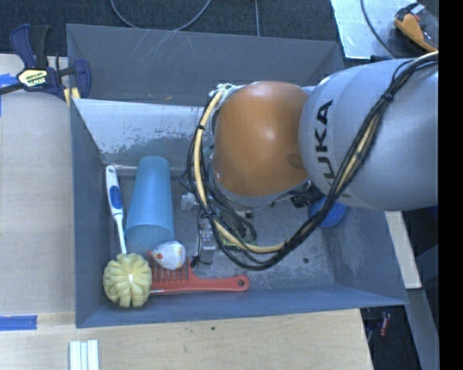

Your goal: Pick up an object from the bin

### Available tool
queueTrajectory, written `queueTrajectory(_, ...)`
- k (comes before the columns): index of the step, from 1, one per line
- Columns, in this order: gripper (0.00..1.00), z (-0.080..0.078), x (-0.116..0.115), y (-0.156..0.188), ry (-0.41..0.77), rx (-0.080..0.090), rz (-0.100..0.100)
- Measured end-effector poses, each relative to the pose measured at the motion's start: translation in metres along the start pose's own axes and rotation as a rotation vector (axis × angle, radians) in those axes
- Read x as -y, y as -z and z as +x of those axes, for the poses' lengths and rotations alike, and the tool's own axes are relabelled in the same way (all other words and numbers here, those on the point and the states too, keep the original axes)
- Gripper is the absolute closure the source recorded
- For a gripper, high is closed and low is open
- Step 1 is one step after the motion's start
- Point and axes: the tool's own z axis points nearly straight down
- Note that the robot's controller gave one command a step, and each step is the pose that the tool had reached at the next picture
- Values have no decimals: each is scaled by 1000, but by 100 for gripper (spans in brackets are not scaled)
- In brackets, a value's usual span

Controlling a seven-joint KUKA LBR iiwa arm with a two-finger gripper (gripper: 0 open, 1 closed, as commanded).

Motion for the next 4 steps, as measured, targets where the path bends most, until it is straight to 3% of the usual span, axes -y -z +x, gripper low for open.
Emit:
queueTrajectory(1, 0, -2, 1, 4, -3, 8, -2)
queueTrajectory(2, 0, -34, -12, -134, 121, 4, 1)
queueTrajectory(3, 0, -31, -12, -39, 216, 19, -3)
queueTrajectory(4, 0, -49, -88, -100, 410, 5, -3)
